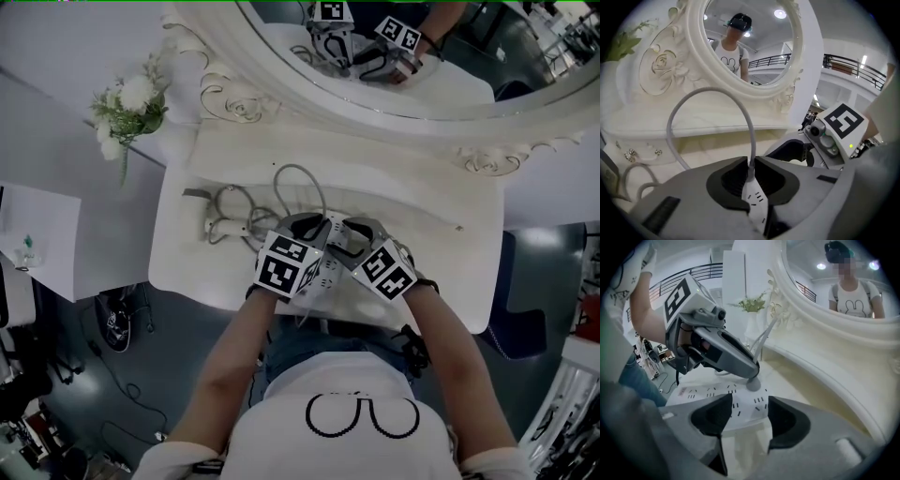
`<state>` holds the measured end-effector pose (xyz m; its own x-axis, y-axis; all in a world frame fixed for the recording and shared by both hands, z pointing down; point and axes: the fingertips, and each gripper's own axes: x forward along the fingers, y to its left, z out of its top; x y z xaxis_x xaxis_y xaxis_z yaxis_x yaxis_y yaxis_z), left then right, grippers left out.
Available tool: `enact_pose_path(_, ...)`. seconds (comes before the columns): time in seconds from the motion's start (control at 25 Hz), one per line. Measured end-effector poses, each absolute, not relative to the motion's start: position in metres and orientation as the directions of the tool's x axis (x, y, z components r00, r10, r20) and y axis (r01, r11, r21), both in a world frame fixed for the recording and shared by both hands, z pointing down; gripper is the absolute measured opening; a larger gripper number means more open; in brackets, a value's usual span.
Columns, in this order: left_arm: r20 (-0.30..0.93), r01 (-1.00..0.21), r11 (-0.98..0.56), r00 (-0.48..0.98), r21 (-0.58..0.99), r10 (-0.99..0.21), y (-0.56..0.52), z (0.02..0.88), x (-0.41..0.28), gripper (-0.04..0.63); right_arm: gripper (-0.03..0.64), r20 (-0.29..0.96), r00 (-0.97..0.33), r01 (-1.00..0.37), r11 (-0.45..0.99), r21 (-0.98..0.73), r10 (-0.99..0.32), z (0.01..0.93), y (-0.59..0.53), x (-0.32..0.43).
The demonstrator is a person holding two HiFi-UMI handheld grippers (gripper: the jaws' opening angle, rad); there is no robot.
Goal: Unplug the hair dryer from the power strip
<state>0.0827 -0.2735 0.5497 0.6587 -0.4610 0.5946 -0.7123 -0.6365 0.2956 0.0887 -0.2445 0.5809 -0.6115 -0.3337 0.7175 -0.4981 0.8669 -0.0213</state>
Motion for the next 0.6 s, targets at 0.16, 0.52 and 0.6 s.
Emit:
enact_pose_path(0.16,0.635,-0.709,-0.694,0.594,0.124,-0.494,-0.2692,0.5508,0.0861,0.044,0.244,0.728,-0.603,-0.497,0.868,-0.022,-0.327,0.5819,-0.2445,0.092)
enact_pose_path(0.52,0.623,-0.735,-0.646,0.608,0.206,-0.492,-0.273,0.546,0.0877,0.046,0.244,0.723,-0.607,-0.499,0.866,-0.025,-0.329,0.5806,-0.245,0.0901)
enact_pose_path(0.6,0.634,-0.72,-0.686,0.58,0.106,-0.511,-0.2684,0.5463,0.0885,0.044,0.244,0.723,-0.611,-0.49,0.871,-0.024,-0.324,0.5812,-0.2452,0.0904)
